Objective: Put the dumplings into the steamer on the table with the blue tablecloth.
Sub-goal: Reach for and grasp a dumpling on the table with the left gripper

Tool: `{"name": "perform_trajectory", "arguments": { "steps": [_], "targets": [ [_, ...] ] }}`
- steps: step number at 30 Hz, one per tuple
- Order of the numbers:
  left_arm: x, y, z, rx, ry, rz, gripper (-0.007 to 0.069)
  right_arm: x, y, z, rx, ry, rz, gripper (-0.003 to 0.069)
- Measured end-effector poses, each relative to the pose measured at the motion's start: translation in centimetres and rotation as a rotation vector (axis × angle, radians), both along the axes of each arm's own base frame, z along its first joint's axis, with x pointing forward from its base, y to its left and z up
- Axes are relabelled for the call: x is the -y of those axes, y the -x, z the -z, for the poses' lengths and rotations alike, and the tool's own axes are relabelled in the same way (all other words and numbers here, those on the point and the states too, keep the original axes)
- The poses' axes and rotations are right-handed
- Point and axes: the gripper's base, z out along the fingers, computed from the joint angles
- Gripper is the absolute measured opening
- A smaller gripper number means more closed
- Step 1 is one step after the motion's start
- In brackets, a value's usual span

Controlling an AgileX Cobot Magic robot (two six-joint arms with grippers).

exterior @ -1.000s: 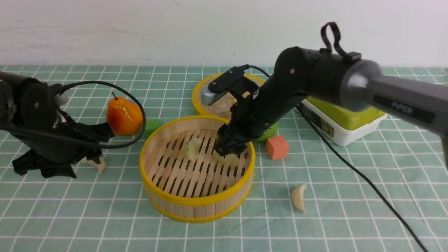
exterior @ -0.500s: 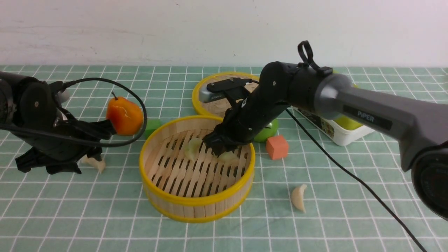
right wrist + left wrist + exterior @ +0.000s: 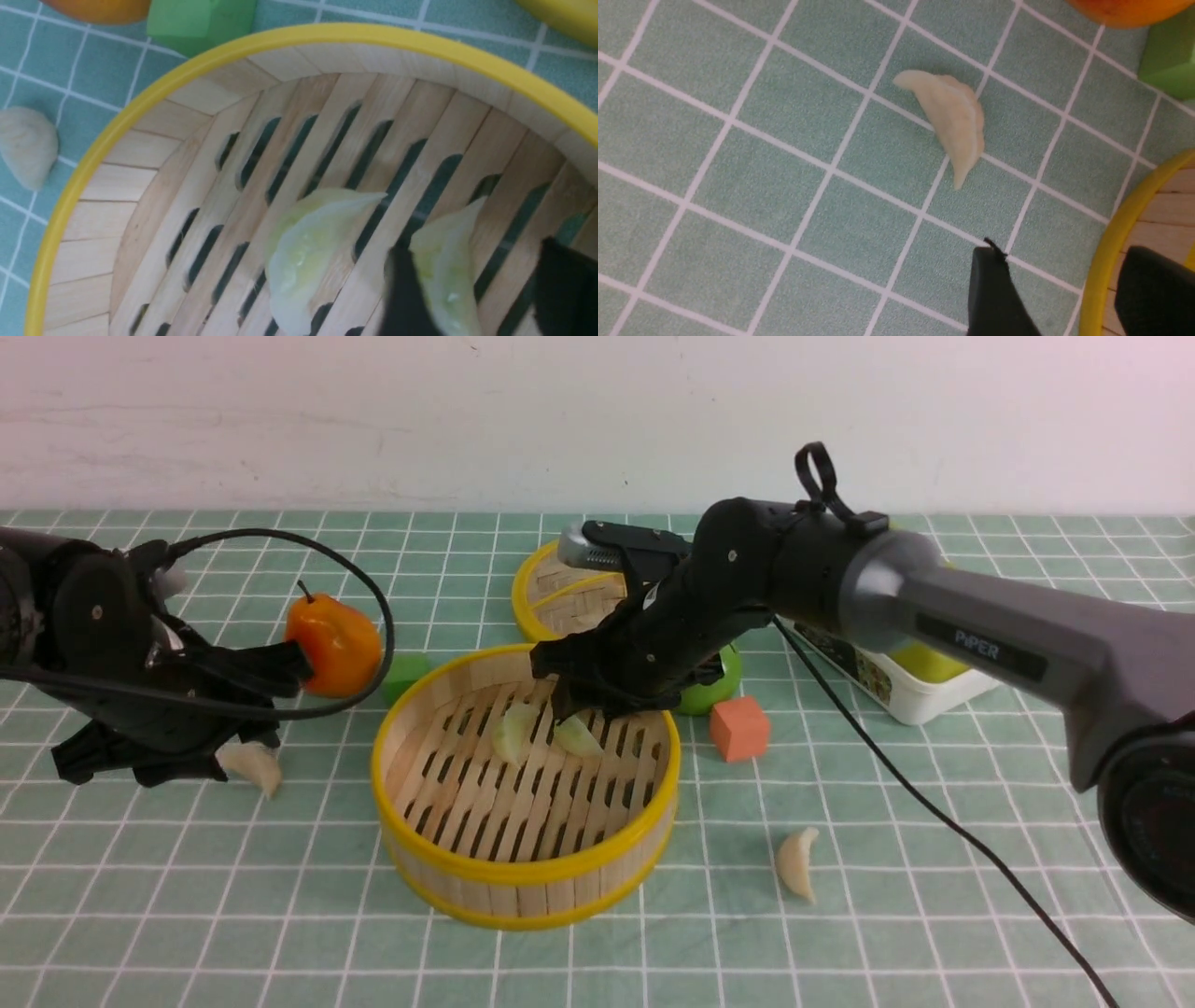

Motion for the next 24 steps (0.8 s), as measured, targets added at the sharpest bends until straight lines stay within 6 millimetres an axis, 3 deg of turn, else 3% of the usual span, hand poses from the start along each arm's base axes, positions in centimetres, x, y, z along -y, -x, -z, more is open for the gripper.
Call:
{"name": "perform_trajectory", "arguments": {
  "steps": [3,4,5,6,10,13,16,21,24],
  "targets": [
    [-0.2,-0.2,-0.2,0.029,0.004,-0.038,0.0363,0.4,1.1,-3.2,0.036,0.02,-0.074,0.0532],
    [-0.2,-0.2,-0.2,0.029,0.004,-0.038,0.0363,0.5,1.2,-3.5,0.041,0.022,-0.08,0.0536],
    [-0.4,-0.3,-0.2,0.044,-0.004,-0.063,0.0375,1.0,2.2,-6.5,0.09,0.038,-0.13,0.056],
    [-0.5,-0.4,-0.2,0.052,-0.011,-0.075,0.0383,1.2,2.6,-7.8,0.114,0.038,-0.142,0.0563],
    [-1.1,-1.3,0.6,0.074,-0.075,-0.116,0.0417,4.0,6.7,-16.0,0.24,0.112,-0.197,0.0568],
    [-1.2,-2.7,1.9,0.056,-0.085,-0.154,0.0424,6.2,9.2,-19.0,0.282,0.192,-0.184,0.0566],
    [-1.1,-4.6,2.8,0.036,-0.094,-0.169,0.0426,8.1,11.5,-19.1,0.259,0.254,-0.164,0.0566],
    [-0.9,-7.3,3.2,-0.023,-0.101,-0.203,0.0426,10.4,15.4,-15.4,0.143,0.297,-0.15,0.0566],
    [-0.6,-8.1,4.4,-0.107,-0.093,-0.199,0.0426,11.7,17.7,-13.2,0.113,0.293,-0.12,0.0566]
  ]
}}
